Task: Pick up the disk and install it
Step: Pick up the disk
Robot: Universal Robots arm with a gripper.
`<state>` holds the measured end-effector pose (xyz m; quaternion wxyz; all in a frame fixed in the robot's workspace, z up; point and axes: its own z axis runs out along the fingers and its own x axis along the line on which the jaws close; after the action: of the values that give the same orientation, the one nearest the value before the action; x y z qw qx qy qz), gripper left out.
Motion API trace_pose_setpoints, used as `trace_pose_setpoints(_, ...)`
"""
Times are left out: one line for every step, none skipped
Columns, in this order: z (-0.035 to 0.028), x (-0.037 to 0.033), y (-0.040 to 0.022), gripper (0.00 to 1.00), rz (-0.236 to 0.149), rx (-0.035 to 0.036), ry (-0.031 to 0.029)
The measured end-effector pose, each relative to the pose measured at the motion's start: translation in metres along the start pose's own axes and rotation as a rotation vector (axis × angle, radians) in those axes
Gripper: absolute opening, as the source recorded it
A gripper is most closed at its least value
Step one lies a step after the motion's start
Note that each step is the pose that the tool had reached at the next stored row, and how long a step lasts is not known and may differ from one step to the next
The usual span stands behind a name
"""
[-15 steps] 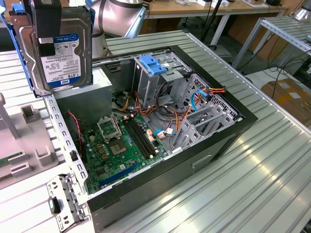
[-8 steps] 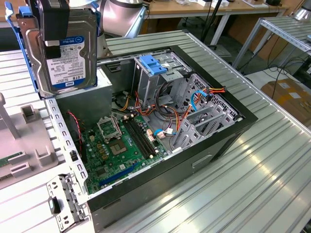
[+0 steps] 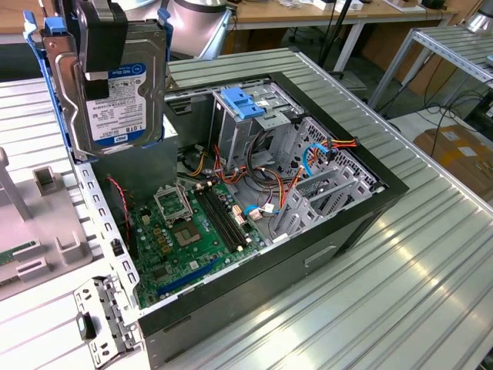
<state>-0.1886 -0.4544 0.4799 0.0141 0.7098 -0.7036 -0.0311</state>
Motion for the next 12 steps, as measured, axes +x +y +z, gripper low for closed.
trace_pose_setpoints(-0.0001, 0.0009, -0.0007, 0.36, 0.000, 0.0000, 0.0000)
trace_pose_setpoints(-0.0001, 0.0022, -0.0017, 0.36, 0.000, -0.0001, -0.0001)
trace_pose_setpoints(-0.0001, 0.0031, -0.0024, 0.36, 0.000, -0.0001, -0.0002)
trace_pose_setpoints(-0.0002, 0.0043, -0.0035, 0.36, 0.000, -0.0002, -0.0003)
trace_pose_setpoints(-0.0002, 0.0051, -0.0044, 0.36, 0.000, -0.0002, -0.0004)
trace_pose_setpoints(-0.0003, 0.0061, -0.0055, 0.36, 0.000, -0.0004, -0.0003)
trace_pose_setpoints(-0.0005, 0.0083, -0.0077, 0.36, 0.000, -0.0006, -0.0004)
trace_pose_setpoints(-0.0005, 0.0104, -0.0095, 0.36, 0.000, -0.0008, -0.0007)
trace_pose_setpoints(-0.0006, 0.0120, -0.0107, 0.36, 0.000, -0.0009, -0.0008)
trace_pose_setpoints(-0.0006, 0.0131, -0.0114, 0.36, 0.000, -0.0010, -0.0010)
trace_pose_setpoints(-0.0007, 0.0147, -0.0124, 0.36, 0.000, -0.0011, -0.0011)
trace_pose_setpoints(-0.0008, 0.0160, -0.0131, 0.36, 0.000, -0.0012, -0.0012)
